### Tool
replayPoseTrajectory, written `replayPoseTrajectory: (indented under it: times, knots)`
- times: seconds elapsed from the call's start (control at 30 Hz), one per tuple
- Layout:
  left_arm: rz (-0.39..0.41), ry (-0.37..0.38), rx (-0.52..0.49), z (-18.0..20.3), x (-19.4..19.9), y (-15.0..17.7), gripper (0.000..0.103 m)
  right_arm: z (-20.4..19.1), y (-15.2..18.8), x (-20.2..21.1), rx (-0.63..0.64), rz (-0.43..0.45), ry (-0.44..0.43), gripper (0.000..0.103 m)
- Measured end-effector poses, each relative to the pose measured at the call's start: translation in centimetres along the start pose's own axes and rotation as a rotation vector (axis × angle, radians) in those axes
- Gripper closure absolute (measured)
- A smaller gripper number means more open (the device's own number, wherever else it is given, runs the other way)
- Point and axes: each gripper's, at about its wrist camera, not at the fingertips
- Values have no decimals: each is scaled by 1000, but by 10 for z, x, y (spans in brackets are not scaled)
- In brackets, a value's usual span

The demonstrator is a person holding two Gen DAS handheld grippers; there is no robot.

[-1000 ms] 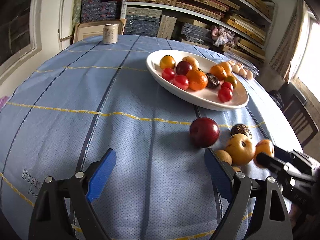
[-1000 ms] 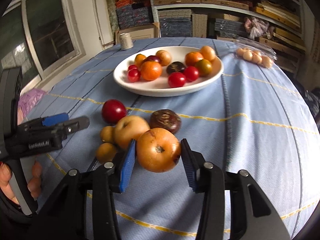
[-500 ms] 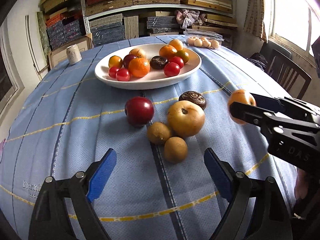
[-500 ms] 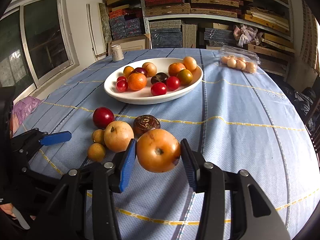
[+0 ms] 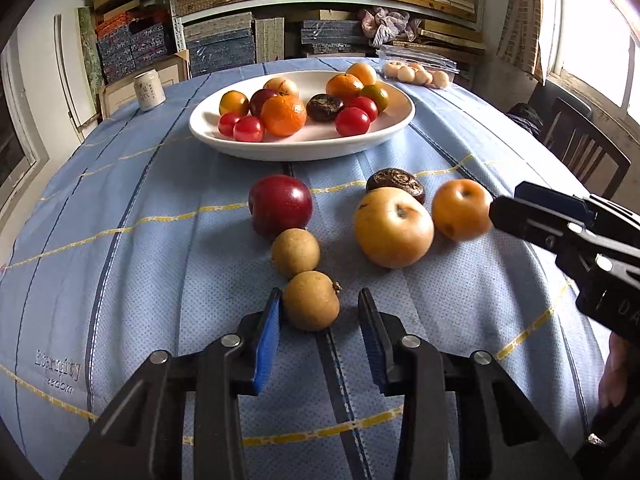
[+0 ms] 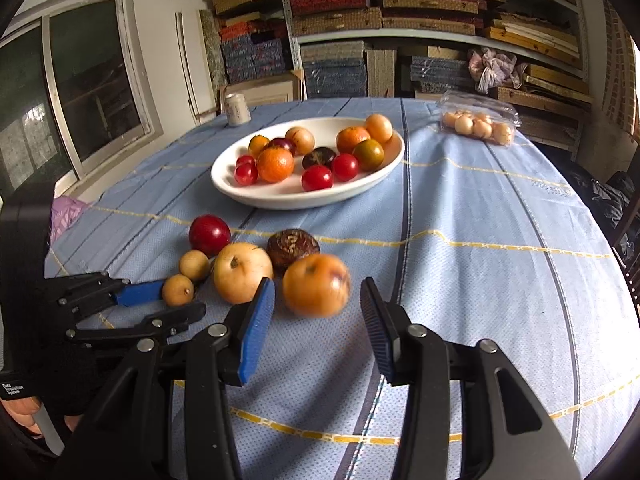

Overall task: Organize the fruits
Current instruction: 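Grasp a small brown pear with the left gripper while the right grasps an orange-yellow pear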

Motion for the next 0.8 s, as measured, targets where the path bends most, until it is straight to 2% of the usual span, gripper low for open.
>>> replayPoseTrajectory:
  times: [0.03,0.07,0.1,0.13,0.17,0.2,0.5,0.8]
  knots:
    - [1,-5,-1,0,0,0,59,-1,0,-2,7,-15,-2,59]
    - [1,-8,2,0,0,0,49,-1,0,-4,10,-21,-2,59]
    - [4,-8,7,-1,0,0,47,-2,0,-6,13,-28,-2,59]
    - [10,0,11,-2,0,-1,48,-3,0,-8,18,-36,-3,59]
    - [16,13,16,-3,1,-1,69,-3,-1,-9,21,-41,-2,59]
    - [12,30,22,-4,-1,-2,76,-4,-1,-11,23,-46,2,59]
    - [52,78,56,-13,7,1,76,0,-5,-22,26,-85,35,57]
    - [88,85,77,-16,14,1,76,5,-16,-51,23,-169,-6,55]
Point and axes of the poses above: each gripper's, at about its wrist camera, not at the fingertips, and x roughly against the way its jaws point, z to its right, y to its underside, and after that the axes turned 1 degree about -y, right-handed
